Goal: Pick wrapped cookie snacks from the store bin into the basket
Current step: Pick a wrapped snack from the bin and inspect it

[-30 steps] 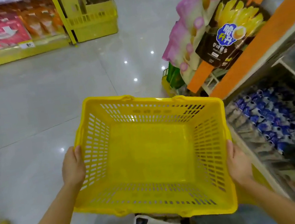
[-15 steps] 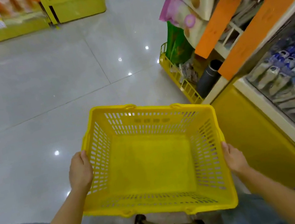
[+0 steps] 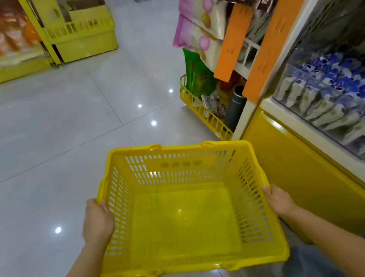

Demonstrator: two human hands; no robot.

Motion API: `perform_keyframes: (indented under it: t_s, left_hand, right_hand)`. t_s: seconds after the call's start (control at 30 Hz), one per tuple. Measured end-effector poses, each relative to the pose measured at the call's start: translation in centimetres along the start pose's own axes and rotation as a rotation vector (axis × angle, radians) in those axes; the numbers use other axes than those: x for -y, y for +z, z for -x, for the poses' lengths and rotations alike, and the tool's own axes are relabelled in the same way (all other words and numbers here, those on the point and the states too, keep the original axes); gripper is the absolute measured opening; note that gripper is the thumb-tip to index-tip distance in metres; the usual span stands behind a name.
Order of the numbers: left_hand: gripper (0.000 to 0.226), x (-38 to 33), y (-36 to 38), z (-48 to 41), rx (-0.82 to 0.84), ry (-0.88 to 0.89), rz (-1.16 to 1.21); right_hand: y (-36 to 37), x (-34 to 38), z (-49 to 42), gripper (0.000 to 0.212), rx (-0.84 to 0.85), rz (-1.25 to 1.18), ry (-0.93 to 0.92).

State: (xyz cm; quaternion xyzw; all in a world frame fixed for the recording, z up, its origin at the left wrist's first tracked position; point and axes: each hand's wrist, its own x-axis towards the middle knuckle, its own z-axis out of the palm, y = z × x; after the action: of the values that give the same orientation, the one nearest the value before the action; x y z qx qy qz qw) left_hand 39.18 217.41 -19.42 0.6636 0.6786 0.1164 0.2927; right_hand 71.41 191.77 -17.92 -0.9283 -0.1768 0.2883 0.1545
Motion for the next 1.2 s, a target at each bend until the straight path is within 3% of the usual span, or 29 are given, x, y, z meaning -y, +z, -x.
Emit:
perform_keyframes:
  t_s: [0.13, 0.23, 0.43, 0.53, 0.77, 0.97, 1.2]
  left_hand:
    - [0.038, -3.4, -0.8, 0.6, -0.014, 0.045, -0.188]
    - [0.037, -8.0, -1.2, 1.8, 0.007, 0.265, -0.292]
    - [0.025, -20.7, -1.0, 7.3, 0.096, 0.826, -0.114]
    - [0.023, -26.7, -0.8, 10.4, 0.09, 1.089, 0.012]
    - [0.027, -37.8, 2.4, 12.9, 0.113, 1.496, 0.128]
    - [0.024, -42.1, 6.0, 10.4, 0.212, 1.727, 0.039]
    - [0.016, -43.0, 6.9, 8.5, 0.201, 1.841, 0.047]
  right_hand:
    - [-0.7, 0.6, 2.1, 0.04, 0.048, 0.038, -0.033]
    - [-2.7, 1.6, 4.7, 0.04, 0.004, 0.064, -0.229]
    - [-11.0, 4.1, 10.4, 0.026, -0.366, 0.042, -0.644]
    - [-15.8, 5.1, 10.8, 0.02, -0.526, 0.017, -0.753]
    - [-23.7, 7.3, 2.4, 0.019, -0.731, -0.047, -0.64]
    - [-26.0, 9.4, -6.7, 0.025, -0.608, -0.097, -0.469]
    - [-26.6, 10.7, -10.3, 0.023, -0.457, -0.108, -0.351]
